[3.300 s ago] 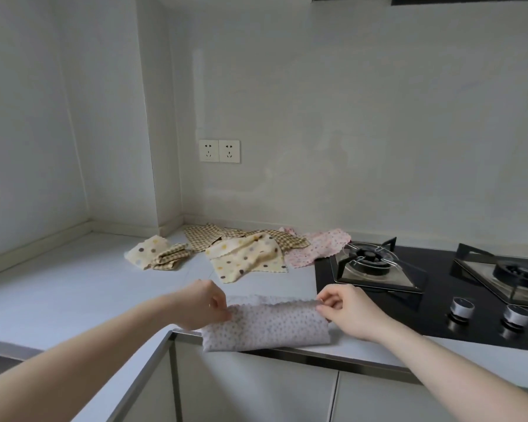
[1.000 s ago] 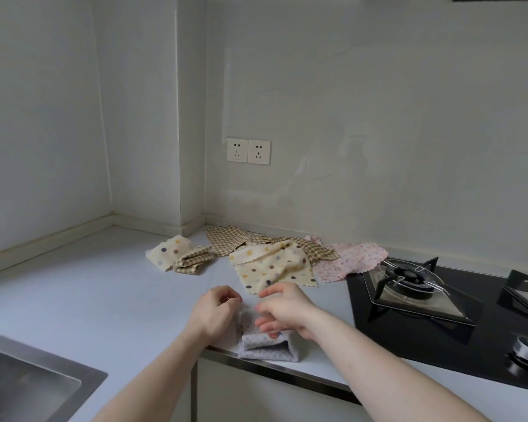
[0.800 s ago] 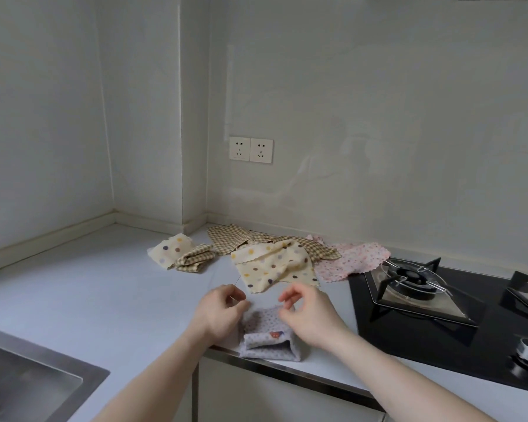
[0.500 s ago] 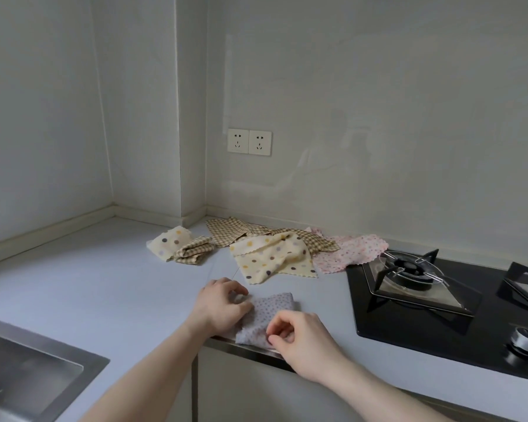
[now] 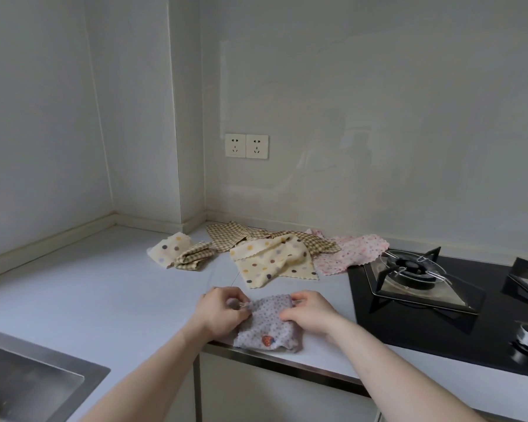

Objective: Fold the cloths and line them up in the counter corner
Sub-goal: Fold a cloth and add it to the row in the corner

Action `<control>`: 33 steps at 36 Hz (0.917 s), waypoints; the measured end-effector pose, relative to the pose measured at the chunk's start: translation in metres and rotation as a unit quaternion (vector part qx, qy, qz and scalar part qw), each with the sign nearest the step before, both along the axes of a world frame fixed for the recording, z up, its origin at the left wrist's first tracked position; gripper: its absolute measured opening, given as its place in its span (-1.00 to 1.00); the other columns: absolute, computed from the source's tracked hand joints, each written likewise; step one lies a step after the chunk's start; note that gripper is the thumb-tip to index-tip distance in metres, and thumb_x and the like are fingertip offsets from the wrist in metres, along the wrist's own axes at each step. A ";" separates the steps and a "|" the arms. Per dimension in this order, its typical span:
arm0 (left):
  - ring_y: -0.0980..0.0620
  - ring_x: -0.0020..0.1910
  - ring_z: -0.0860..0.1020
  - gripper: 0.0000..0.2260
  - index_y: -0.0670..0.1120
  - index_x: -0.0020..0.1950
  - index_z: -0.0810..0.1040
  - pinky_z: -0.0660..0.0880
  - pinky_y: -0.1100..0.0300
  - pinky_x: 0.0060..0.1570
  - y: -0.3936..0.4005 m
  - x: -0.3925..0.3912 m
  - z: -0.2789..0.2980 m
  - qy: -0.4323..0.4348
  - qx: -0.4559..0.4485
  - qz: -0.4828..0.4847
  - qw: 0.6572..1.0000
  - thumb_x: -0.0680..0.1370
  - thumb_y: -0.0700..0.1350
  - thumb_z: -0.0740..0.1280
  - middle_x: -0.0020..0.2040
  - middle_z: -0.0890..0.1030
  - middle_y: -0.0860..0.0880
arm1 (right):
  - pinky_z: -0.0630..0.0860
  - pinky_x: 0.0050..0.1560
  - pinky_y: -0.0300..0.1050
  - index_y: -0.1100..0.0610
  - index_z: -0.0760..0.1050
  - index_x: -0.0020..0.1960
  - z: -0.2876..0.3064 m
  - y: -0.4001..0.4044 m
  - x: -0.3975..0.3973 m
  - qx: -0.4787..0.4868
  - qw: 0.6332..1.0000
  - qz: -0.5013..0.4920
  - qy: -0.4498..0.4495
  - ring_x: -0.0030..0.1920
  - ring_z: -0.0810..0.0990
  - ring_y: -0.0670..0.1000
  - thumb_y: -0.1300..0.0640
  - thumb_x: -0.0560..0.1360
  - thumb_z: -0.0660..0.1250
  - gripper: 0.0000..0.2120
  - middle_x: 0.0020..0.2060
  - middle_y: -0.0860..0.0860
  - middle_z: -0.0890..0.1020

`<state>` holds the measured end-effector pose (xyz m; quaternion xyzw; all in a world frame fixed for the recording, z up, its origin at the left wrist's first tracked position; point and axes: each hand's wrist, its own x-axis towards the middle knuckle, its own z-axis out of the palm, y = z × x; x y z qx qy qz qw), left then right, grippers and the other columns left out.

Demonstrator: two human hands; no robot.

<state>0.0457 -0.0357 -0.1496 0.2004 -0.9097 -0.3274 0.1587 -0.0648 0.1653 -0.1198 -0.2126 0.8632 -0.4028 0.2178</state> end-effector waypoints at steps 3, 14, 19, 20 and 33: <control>0.11 -0.10 0.60 -0.94 0.10 -0.17 0.59 0.57 0.11 0.01 0.001 0.002 0.000 0.025 0.032 -0.002 0.999 0.39 0.01 0.43 -0.20 0.66 0.16 | 0.59 0.19 -0.12 0.05 0.64 0.03 0.003 -0.005 -0.001 -0.008 0.999 0.029 -0.027 0.04 0.66 -0.06 0.16 0.38 0.53 -0.76 0.06 -0.01 0.70; 0.16 -0.34 0.57 -0.89 -0.04 -0.22 0.60 0.54 0.17 -0.18 0.002 0.005 0.007 0.084 0.114 -0.041 0.989 0.36 -0.14 0.51 -0.34 0.62 0.11 | 0.61 -0.14 -0.20 0.00 0.65 -0.10 -0.024 -0.005 0.008 -0.193 0.975 -0.054 0.098 -0.08 0.66 -0.13 0.14 0.41 0.54 -0.88 -0.10 -0.16 0.70; 0.19 -0.43 0.40 -0.87 -0.04 -0.23 0.67 0.35 0.35 -0.37 0.001 0.007 0.002 0.107 0.122 -0.025 0.986 0.51 -0.20 0.48 -0.44 0.48 0.11 | 0.58 -0.34 -0.21 0.10 0.64 -0.09 -0.024 -0.002 0.009 -0.203 0.974 -0.057 0.084 -0.38 0.65 -0.10 0.26 0.44 0.50 -0.90 -0.09 -0.08 0.70; 0.17 -0.41 0.43 -0.88 -0.04 -0.20 0.69 0.37 0.34 -0.36 0.002 0.007 0.002 0.114 0.130 -0.024 0.985 0.53 -0.21 0.46 -0.42 0.52 0.08 | 0.60 -0.31 -0.17 0.11 0.65 -0.09 -0.025 -0.002 0.009 -0.203 0.974 -0.059 0.081 -0.37 0.66 -0.08 0.28 0.44 0.50 -0.89 -0.12 -0.05 0.70; 0.08 -0.19 0.64 -0.71 0.08 -0.11 0.73 0.53 0.30 -0.18 0.009 0.009 0.007 0.082 0.128 0.019 0.988 0.53 -0.26 0.30 -0.16 0.72 0.06 | 0.61 -0.22 -0.24 0.04 0.62 -0.17 -0.033 -0.007 0.014 -0.168 0.975 -0.065 0.128 -0.16 0.67 -0.04 0.34 0.47 0.30 -0.77 -0.15 -0.07 0.71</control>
